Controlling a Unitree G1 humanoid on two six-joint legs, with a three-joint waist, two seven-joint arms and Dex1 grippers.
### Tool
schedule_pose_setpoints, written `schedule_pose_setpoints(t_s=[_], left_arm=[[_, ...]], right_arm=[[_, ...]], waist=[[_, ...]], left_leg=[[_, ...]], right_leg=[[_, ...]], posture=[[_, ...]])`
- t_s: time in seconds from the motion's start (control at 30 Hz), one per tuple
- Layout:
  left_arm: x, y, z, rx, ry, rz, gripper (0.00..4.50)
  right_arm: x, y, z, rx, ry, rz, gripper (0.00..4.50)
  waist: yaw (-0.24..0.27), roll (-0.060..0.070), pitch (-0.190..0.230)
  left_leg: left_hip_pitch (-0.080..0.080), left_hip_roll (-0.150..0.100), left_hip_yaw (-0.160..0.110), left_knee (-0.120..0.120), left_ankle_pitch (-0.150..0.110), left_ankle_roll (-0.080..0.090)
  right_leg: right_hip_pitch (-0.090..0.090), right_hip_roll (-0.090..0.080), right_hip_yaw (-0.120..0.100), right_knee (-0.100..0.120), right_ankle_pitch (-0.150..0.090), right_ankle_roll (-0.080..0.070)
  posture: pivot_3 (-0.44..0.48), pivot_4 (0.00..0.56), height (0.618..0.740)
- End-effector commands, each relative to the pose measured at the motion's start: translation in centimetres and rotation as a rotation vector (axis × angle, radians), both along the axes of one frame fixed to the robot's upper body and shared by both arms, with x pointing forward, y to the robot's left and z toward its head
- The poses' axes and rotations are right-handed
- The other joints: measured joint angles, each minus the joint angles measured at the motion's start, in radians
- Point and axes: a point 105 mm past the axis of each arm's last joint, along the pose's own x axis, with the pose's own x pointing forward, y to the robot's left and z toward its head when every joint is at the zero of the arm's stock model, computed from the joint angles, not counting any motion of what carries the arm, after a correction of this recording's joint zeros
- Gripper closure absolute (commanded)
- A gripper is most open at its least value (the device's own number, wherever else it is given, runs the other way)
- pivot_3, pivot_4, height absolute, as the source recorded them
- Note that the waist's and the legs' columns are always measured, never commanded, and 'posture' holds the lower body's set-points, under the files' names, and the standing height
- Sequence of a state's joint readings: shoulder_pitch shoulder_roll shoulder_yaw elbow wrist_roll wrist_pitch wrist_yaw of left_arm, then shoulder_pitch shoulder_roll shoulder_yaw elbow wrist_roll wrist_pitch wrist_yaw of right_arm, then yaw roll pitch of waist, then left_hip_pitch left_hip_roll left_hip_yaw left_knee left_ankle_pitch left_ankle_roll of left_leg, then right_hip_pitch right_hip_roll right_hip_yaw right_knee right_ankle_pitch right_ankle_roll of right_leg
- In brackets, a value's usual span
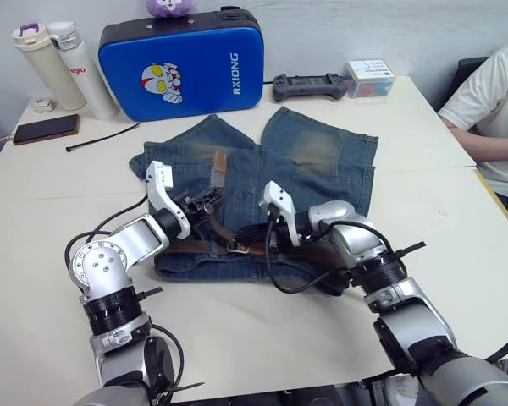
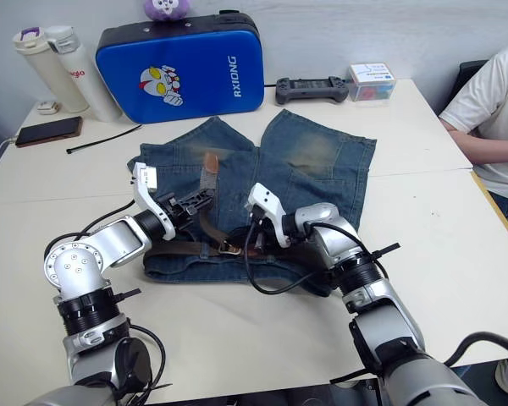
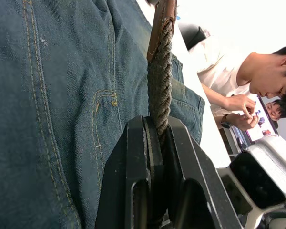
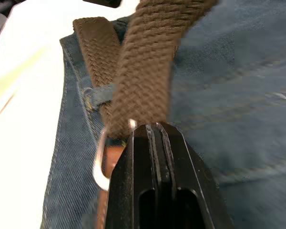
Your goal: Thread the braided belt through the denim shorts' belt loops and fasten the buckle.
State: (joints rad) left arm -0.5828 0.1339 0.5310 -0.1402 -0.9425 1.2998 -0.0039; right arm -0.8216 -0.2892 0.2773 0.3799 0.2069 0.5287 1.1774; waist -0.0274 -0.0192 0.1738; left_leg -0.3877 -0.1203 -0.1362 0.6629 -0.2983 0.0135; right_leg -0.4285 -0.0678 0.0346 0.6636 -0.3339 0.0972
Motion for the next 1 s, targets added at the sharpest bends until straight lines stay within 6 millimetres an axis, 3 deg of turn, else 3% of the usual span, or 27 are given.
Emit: schedule_pose_setpoints(t_s=[0.03, 0.33, 1.0], left_arm=[[-0.2, 0.0, 0.7, -0.009, -0.036, -0.013, 4.5], [-0.1, -0.3, 0.8, -0.008, -0.036, -0.023, 4.5], [-0.1, -0.1, 1.0, 0.0, -0.045, -0.017, 4.5]], right_arm=[[-0.4, 0.0, 3.0, 0.039, -0.071, 0.036, 4.41], [-2.0, 0.5, 2.6, 0.034, -0.022, 0.059, 4.41], [-1.5, 1.6, -1.3, -0.032, 0.048, 0.023, 4.41]], waist=[[0.0, 0.0, 0.0], [0.001, 0.0, 0.0], [-0.001, 0.0, 0.0]], left_leg=[[0.0, 0.0, 0.0, 0.0, 0.0, 0.0], [0.0, 0.0, 0.0, 0.0, 0.0, 0.0], [0.0, 0.0, 0.0, 0.0, 0.0, 0.0]], right_leg=[[0.0, 0.0, 0.0, 0.0, 0.0, 0.0], [0.0, 0.0, 0.0, 0.0, 0.0, 0.0], [0.0, 0.0, 0.0, 0.0, 0.0, 0.0]], posture=[[0.0, 0.15, 0.74], [0.0, 0.15, 0.74], [0.0, 0.15, 0.74]])
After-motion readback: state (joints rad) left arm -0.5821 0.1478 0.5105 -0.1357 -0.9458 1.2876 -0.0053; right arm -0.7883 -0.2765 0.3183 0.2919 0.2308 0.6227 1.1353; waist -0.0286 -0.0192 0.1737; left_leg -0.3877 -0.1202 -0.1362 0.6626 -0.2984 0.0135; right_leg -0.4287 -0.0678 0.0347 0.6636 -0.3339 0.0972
